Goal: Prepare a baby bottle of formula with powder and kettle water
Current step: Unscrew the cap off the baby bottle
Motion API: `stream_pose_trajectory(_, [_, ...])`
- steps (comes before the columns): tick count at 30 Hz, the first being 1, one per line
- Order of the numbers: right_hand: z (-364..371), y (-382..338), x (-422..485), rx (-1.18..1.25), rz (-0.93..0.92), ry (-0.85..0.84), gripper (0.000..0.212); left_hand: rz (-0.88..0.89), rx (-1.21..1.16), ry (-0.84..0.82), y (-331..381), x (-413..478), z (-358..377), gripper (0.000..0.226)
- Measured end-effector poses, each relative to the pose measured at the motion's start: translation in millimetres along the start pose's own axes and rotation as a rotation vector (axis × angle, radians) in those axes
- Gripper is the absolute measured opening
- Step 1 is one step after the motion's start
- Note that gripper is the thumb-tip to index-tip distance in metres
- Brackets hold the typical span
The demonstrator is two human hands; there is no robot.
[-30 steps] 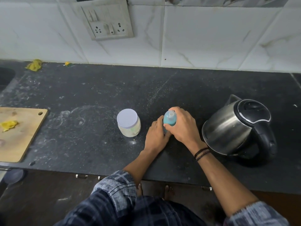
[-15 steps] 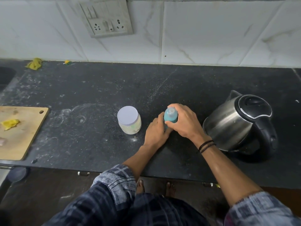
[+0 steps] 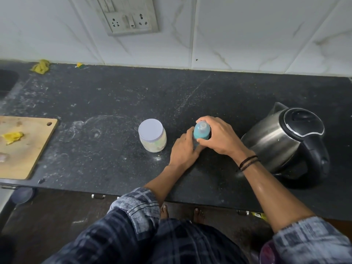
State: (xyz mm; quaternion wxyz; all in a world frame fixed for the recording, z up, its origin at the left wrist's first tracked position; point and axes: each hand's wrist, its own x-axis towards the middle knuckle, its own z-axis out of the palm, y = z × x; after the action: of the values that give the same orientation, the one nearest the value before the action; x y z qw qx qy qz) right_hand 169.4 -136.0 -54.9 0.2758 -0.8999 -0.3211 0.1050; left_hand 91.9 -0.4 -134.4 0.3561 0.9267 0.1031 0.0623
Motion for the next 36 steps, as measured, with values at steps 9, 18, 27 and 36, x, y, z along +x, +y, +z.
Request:
stream_pose_trajectory(9, [-12.2,4.7,10.4,0.006,-0.005,-0.150,0.062,0.012,0.018,0.000,-0.5,0.9,-1.6,0.069])
stream_pose_trajectory(18, [-16.5,1.6,11.8,0.024,0.050,-0.222,0.073,-0.001,0.026,-0.001,0.0,0.7,-1.4,0.070])
stream_pose_trajectory(27, [-6.5,-11.5,-2.0,-0.064,0.055,-0.036,0.065,0.001,0.029,0.012,-0.1,0.5,0.7,0.069])
stream_pose_trajectory(36, [-14.7,-18.3,4.5,-0.036,0.083,-0.165,0.083,0.001,0.043,0.017,0.8,-0.3,-0.9,0.069])
